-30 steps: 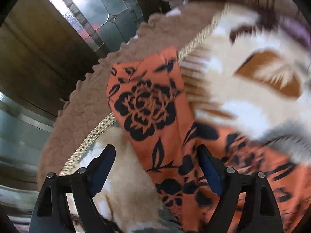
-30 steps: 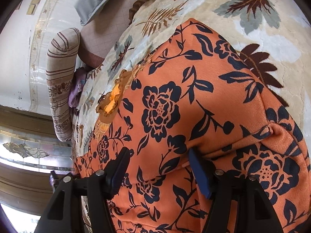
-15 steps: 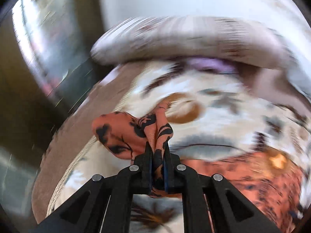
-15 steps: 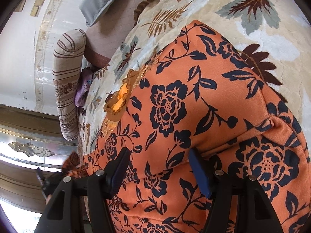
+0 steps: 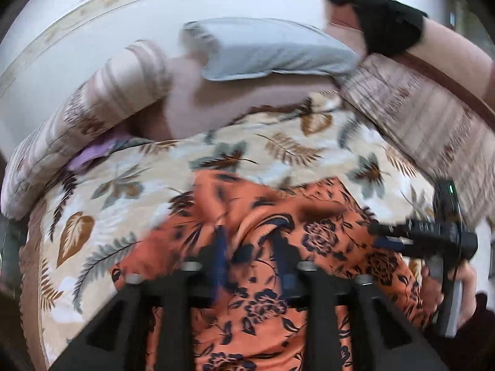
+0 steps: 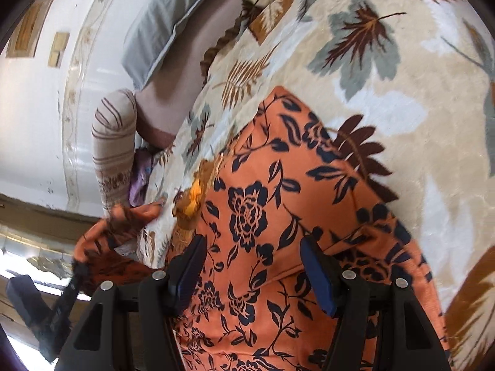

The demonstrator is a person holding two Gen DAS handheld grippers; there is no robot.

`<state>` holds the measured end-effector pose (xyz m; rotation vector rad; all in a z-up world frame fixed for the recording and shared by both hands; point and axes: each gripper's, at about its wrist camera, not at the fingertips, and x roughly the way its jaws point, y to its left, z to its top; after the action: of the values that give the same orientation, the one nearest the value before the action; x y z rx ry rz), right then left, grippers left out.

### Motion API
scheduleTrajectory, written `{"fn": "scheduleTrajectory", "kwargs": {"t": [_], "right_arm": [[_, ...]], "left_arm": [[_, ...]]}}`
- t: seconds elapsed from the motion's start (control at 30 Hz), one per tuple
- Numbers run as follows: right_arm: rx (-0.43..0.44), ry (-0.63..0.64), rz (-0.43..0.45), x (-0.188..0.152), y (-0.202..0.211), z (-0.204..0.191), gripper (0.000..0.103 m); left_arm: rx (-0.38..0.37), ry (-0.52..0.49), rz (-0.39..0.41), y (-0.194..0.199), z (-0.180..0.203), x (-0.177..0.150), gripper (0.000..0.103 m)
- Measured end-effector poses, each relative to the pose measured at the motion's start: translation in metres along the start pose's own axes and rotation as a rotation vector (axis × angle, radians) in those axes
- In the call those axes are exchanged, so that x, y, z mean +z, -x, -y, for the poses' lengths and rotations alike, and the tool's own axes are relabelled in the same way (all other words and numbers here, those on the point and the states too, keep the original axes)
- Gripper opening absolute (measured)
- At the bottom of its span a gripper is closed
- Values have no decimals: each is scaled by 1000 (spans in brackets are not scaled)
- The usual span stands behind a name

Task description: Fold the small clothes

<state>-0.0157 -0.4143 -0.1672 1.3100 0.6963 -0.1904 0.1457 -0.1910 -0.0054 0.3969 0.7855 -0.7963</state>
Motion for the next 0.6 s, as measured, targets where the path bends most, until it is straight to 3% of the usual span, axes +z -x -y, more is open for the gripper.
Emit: {"fn": "scheduleTrajectory", "kwargs": {"t": [0.07,0.3,0.43,0.6], "right_arm": [[18,-4,-5,3,1,0,67],[41,-20,-76,1,-15,-1,67],[21,-45,-59,6,-18,7,67],[-28,-38,-51,13,-33,11,66]], "left_arm": [[17,-2,8,-1,-2,-8,60],[74,213,-46,-19,-72,-59,60],[143,316,-82,-38,-107,-104,60],[149,481,-95,-55,-138,-156,60]]}}
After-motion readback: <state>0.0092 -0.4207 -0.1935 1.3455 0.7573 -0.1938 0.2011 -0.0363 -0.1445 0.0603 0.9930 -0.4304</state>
